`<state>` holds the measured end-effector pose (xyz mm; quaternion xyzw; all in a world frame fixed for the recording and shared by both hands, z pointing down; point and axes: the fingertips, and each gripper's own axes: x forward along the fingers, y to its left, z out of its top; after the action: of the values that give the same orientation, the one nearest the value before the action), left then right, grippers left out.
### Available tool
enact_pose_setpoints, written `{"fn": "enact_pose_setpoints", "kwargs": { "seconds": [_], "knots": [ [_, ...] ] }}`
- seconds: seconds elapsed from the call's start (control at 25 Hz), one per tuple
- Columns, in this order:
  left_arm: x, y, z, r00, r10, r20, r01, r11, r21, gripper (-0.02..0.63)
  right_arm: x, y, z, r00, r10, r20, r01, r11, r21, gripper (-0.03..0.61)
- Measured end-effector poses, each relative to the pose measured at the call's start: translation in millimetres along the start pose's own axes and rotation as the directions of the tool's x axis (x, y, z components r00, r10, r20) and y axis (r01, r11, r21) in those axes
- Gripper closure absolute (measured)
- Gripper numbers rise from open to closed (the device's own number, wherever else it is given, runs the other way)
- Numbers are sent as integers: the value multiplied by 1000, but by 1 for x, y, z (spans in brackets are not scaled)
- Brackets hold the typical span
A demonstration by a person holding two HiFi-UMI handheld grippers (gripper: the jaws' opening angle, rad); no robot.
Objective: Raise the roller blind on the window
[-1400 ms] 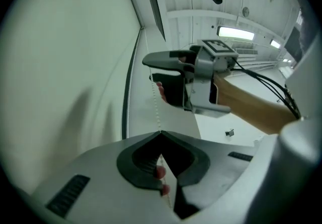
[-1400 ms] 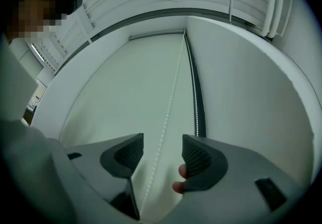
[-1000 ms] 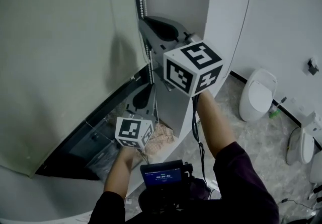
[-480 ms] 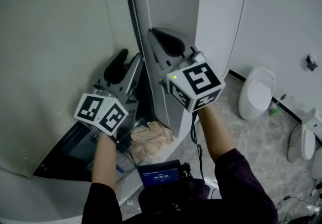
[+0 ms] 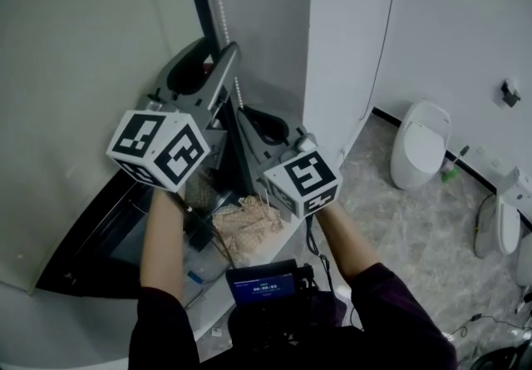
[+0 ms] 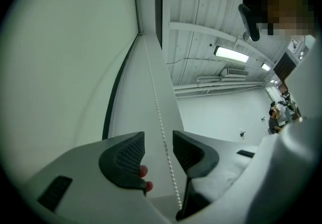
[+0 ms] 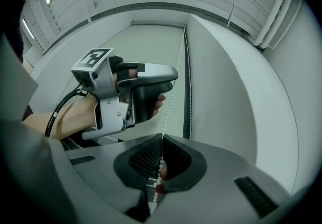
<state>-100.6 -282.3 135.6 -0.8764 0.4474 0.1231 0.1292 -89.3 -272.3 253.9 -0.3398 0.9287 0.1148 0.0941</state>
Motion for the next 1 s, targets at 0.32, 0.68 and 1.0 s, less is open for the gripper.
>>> {"fn": "enact_pose_setpoints", "kwargs": {
  "seconds": [0.32,0.68,1.0],
  "knots": [
    [16,0,5,1000,23,-9,-23,1000,-16,477,-1,-3,-5,1000,-3,-24,2,1000,-22,566],
    [12,6,21,998,54,26,-55,998,23,478,-18,20,-100,983,-16,-183,10,999,-36,568],
    [19,15,-13,994,103,-26,-103,994,20,589,-54,39,-187,942,35,-335,-32,999,15,568]
  ]
}}
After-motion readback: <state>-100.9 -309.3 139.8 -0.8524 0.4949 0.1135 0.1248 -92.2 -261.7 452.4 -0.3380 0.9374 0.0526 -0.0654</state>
